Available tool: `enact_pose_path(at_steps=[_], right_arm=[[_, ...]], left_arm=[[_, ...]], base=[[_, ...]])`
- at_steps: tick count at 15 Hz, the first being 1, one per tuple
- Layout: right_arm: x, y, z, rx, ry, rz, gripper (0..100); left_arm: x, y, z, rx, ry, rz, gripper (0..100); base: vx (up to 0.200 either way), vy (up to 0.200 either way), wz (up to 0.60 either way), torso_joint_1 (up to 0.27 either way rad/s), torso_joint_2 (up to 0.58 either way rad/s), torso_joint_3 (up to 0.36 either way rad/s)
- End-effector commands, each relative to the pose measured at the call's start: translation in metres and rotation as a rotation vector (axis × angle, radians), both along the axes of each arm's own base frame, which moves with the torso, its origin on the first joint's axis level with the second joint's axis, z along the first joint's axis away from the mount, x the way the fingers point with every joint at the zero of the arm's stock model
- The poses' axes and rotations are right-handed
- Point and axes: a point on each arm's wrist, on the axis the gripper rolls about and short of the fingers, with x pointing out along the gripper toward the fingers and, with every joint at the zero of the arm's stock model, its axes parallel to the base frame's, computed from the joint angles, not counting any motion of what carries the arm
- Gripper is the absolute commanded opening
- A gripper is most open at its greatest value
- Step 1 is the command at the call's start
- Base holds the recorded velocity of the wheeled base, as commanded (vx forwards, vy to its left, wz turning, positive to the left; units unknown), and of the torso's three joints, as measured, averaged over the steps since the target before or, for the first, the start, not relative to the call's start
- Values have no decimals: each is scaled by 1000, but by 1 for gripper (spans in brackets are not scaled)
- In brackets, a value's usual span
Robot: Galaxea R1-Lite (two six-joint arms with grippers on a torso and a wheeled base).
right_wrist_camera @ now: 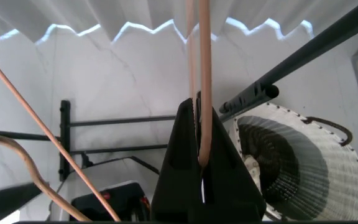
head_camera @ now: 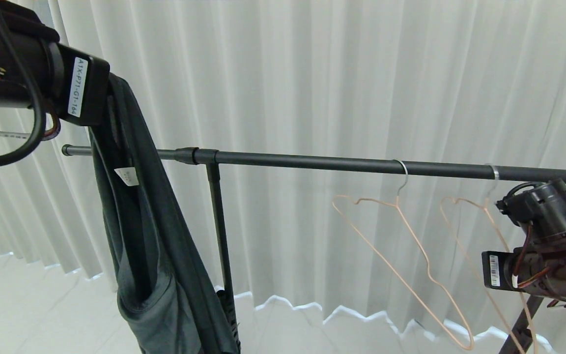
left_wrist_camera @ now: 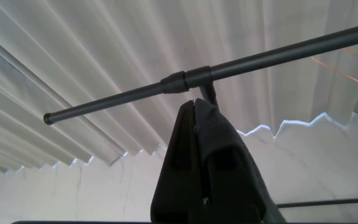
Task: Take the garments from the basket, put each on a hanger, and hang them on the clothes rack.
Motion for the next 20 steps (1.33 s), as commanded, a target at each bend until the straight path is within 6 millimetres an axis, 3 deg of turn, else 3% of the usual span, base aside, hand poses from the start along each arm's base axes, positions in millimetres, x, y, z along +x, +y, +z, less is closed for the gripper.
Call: enact_pose_path(at_steps=[1, 14, 20], right_arm=[[1, 0, 0, 1, -1, -1, 0], [-42, -22, 52, -17, -224, 66, 0], [-93, -47, 74, -72, -334, 148, 0]], left_arm=[[-2, 1, 2, -4, -7, 0, 0], [-16, 3, 8, -22, -37, -34, 0], [-21, 3, 10, -20, -47, -45, 0]], base=[[0, 0, 0, 0, 0, 0], [0, 0, 0, 0, 0, 0], [0, 0, 0, 0, 0, 0]])
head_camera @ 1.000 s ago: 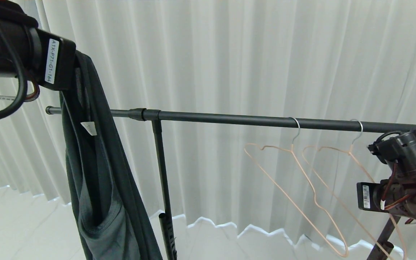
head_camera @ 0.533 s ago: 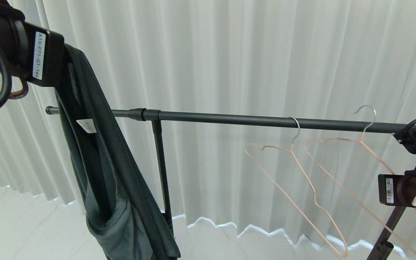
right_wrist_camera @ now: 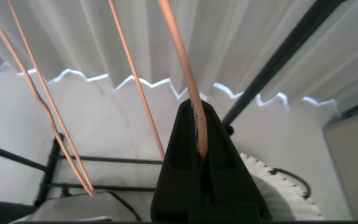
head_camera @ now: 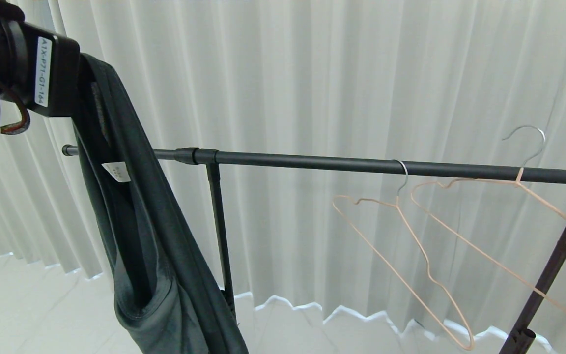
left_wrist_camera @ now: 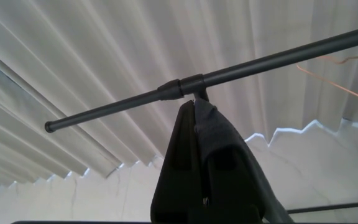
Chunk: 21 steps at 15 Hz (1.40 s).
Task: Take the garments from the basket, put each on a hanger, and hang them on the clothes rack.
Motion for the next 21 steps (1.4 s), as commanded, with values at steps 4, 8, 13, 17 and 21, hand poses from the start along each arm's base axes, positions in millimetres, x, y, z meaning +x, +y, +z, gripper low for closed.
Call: enact_pose_path(at_steps=[4, 8, 13, 17, 21], right_arm=[[-46, -23, 10, -15, -68, 29, 0], [-58, -28, 7, -11, -74, 32, 0], [-67, -32, 11, 16, -117, 54, 0], [-82, -34, 15, 88, -162, 192, 0], [-84, -26, 22, 198, -197, 434, 0]], left_arm=[[-3, 2, 2, -2, -11, 11, 0], [-3, 2, 2, -1, -11, 11, 0], [-2, 0, -2, 8, 5, 8, 0], [0, -6, -15, 35, 47, -15, 0], [8, -26, -28, 24, 107, -59, 0]], base=[[-150, 0, 0, 8, 2, 2], [-200, 0, 0, -7, 1, 7], [-200, 0, 0, 0, 2, 4], [-100, 0, 0, 2, 2, 1], [0, 0, 0, 0, 0, 0]])
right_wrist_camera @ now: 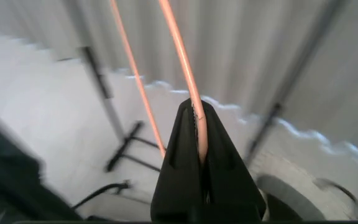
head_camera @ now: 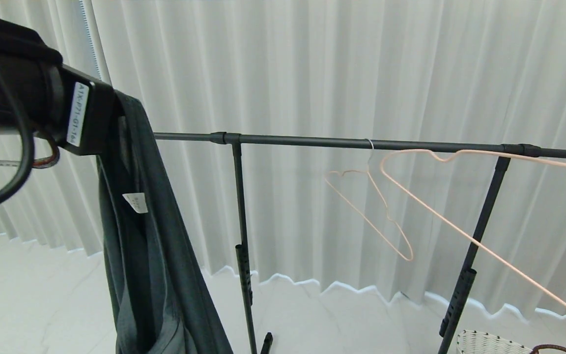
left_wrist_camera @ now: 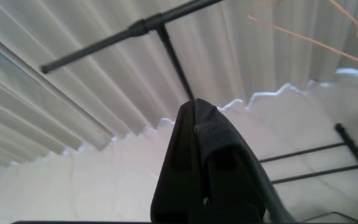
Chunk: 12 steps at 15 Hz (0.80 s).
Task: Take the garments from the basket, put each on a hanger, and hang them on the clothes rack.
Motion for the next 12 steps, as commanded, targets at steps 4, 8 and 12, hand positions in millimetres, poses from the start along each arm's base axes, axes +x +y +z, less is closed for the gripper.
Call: enact_pose_path(at_steps=[4, 8, 12], right_arm=[[-6, 11, -6, 43, 45, 321, 0], [-1, 29, -5, 111, 83, 458, 0], [14, 50, -10, 109, 100, 466, 0]], left_arm=[[41, -52, -35, -130, 177, 52, 0], [54, -75, -56, -269, 283, 132, 0], [52, -78, -57, -325, 300, 150, 0]], base=[[0, 0, 0, 0, 0, 0], [0, 0, 0, 0, 0, 0], [0, 0, 0, 0, 0, 0]])
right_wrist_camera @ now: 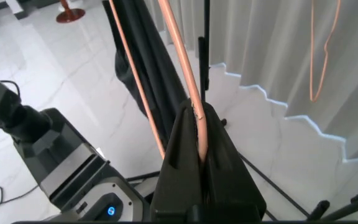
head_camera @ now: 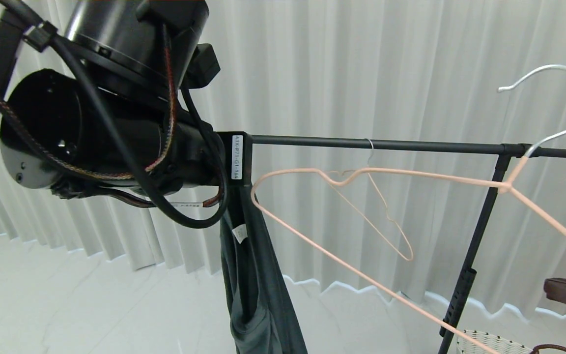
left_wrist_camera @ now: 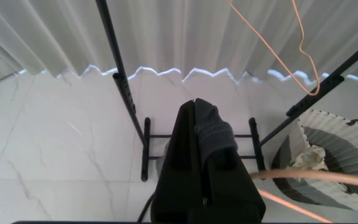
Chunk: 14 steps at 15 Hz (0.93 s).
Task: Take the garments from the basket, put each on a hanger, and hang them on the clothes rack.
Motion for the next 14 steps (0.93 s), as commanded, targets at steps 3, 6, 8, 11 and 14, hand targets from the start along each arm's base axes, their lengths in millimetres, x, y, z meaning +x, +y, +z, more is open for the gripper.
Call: enact_pose_path(at_steps=[3, 6, 8, 11, 14], right_arm=[[17, 22, -8, -44, 33, 2, 0], [20, 26, -5, -32, 19, 6, 0], [21, 27, -6, -38, 18, 7, 0], [22, 36, -3, -28, 8, 43, 0], [23, 44, -4, -47, 14, 62, 0]], left_arm=[[1, -2, 0, -5, 2, 1, 0], [5, -3, -4, 24, -6, 35, 0], [7, -4, -6, 46, -17, 69, 0], [7, -4, -5, 46, -19, 72, 0], [6, -4, -4, 46, -23, 75, 0]], base=[[0, 0, 0, 0, 0, 0], [0, 0, 0, 0, 0, 0], [0, 0, 0, 0, 0, 0], [0, 0, 0, 0, 0, 0], [0, 0, 0, 0, 0, 0]])
